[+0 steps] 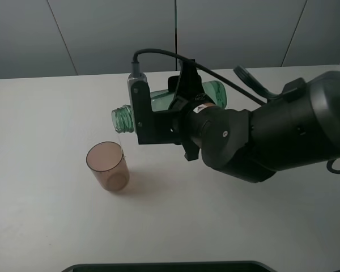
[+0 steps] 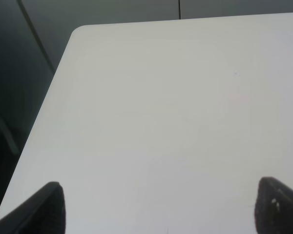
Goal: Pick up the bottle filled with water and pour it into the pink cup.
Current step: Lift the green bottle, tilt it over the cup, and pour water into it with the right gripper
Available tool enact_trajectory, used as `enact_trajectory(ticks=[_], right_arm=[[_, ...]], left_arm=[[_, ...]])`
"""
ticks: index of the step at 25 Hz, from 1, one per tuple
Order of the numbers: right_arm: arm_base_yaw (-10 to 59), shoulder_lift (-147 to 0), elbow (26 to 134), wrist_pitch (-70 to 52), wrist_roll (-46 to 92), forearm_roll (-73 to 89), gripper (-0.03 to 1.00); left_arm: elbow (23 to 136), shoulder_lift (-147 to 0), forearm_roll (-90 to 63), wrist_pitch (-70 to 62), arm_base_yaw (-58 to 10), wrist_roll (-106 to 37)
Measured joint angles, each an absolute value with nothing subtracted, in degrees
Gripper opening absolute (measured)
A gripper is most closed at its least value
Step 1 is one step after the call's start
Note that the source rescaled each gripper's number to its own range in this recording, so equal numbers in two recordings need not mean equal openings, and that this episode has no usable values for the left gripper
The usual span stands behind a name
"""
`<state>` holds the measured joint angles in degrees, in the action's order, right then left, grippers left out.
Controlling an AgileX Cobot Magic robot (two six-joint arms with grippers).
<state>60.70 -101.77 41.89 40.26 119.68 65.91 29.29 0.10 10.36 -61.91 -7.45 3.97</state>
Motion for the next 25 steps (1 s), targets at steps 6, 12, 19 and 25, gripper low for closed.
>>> enact_trajectory(ticks=[6,12,19,25], right_arm=[[60.70,-101.77,44.05,40.26,119.73,65.91,0.02],[60.70,-101.77,44.32,40.26,119.73,65.91,0.02],[60.70,-101.77,44.39,40.26,119.73,65.34,0.02],[60.70,-101.77,44.39,40.26,119.73,63.98,0.02]], left_arm=[[29.29,0.10,10.36,-61.91,-7.45,3.85],[29.29,0.10,10.36,-61.91,-7.45,3.96],[29.29,0.10,10.36,-61.91,-7.45,3.96],[29.29,0.10,10.36,-61.91,-7.45,3.96]])
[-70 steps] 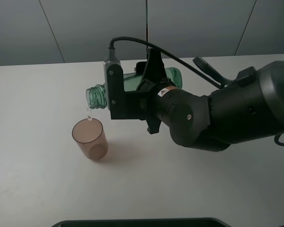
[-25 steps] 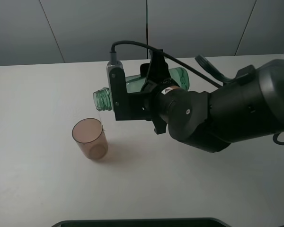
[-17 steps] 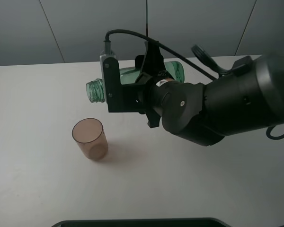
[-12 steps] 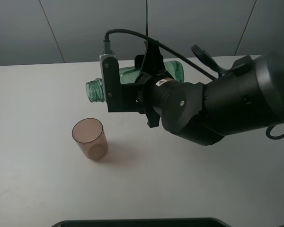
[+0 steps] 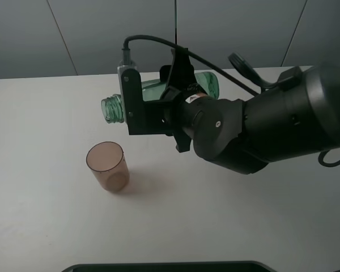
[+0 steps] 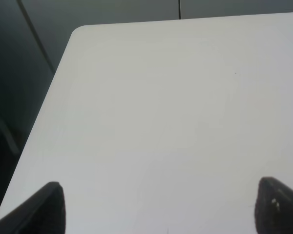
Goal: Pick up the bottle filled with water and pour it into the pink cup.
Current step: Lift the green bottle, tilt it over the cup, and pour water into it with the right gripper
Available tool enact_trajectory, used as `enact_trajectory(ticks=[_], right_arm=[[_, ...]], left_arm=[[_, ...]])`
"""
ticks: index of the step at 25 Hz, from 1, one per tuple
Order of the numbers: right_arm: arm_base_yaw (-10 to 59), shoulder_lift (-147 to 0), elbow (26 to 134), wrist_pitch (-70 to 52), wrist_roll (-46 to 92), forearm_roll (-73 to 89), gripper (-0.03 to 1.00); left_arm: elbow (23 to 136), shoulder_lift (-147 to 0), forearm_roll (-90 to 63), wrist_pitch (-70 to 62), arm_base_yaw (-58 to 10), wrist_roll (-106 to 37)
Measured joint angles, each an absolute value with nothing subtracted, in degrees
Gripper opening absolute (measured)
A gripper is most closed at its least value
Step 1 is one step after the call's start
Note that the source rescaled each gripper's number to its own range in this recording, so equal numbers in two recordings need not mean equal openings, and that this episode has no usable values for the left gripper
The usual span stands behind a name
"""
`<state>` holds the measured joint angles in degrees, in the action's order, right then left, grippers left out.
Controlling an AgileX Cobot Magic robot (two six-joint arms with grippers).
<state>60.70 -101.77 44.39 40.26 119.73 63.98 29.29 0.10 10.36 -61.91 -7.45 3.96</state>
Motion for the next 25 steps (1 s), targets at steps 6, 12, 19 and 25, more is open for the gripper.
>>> enact_trajectory(ticks=[6,12,19,25], right_arm=[[60.70,-101.77,44.39,40.26,119.73,61.68,0.02],[60.70,-101.77,44.39,40.18,119.73,60.52,0.02],[60.70,-101.77,44.39,40.18,119.73,60.38,0.02],[60.70,-101.77,44.39,40.18,119.73,59.84,0.02]], left_arm=[[29.29,0.10,10.36,-61.91,-7.45,3.96],[29.29,0.10,10.36,-61.91,-7.45,3.96],[29.29,0.10,10.36,-61.91,-7.45,3.96],[29.29,0.10,10.36,-61.91,-7.45,3.96]])
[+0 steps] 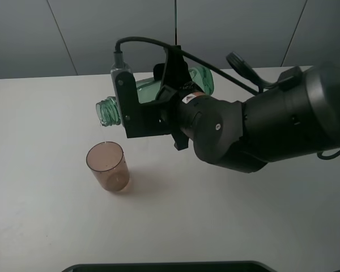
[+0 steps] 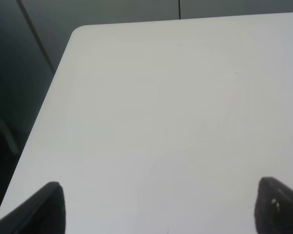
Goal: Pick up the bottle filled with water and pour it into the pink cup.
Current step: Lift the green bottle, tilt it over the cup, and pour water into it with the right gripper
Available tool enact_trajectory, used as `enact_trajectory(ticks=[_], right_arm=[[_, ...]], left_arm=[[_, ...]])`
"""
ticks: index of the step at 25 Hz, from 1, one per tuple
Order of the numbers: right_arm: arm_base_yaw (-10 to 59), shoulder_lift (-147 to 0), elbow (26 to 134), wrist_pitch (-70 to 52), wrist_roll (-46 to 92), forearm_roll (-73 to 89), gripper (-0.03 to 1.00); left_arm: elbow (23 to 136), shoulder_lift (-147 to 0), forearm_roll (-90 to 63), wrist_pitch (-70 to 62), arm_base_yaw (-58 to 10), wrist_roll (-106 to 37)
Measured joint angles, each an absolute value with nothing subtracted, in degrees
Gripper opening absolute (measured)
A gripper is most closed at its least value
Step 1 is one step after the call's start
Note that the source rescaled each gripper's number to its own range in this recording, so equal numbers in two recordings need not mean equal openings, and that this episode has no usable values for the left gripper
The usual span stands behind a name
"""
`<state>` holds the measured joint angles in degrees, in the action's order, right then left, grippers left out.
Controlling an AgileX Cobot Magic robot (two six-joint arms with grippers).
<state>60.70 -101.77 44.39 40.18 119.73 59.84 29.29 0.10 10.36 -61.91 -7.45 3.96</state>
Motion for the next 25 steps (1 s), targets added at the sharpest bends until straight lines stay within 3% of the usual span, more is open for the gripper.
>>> enact_trajectory(ticks=[25], right_arm=[[60.70,-101.77,44.39,40.18,119.73,59.16,0.02]], left_arm=[[29.29,0.10,10.36,-61.91,-7.45,3.96]])
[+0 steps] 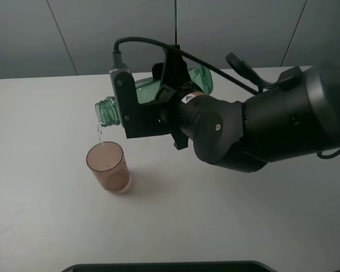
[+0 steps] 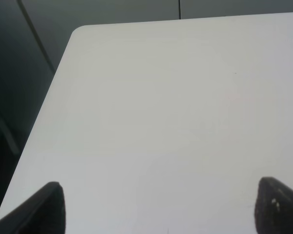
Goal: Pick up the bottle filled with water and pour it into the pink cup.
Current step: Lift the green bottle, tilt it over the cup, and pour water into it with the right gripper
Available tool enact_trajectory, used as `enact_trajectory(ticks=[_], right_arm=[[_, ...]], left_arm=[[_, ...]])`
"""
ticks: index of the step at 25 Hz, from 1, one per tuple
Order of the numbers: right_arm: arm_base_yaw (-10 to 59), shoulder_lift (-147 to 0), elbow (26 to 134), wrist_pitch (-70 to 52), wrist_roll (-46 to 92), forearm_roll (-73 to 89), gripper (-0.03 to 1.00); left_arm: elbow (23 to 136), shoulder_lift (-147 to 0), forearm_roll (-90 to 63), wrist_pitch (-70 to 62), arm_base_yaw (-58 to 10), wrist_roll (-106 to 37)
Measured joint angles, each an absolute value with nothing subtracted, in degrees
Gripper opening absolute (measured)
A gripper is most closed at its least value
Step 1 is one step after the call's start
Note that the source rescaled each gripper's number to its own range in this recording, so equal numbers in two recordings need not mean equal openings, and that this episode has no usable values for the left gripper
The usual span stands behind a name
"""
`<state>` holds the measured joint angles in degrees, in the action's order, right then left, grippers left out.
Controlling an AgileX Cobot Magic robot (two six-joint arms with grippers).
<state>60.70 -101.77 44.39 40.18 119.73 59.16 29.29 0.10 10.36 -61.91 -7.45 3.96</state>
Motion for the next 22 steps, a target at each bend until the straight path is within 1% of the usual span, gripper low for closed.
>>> enact_trajectory(ticks=[22], right_arm=[[60.70,-101.77,44.39,40.18,119.73,57.46,0.02]], left_arm=[[29.29,0.10,10.36,-61.91,-7.45,3.96]])
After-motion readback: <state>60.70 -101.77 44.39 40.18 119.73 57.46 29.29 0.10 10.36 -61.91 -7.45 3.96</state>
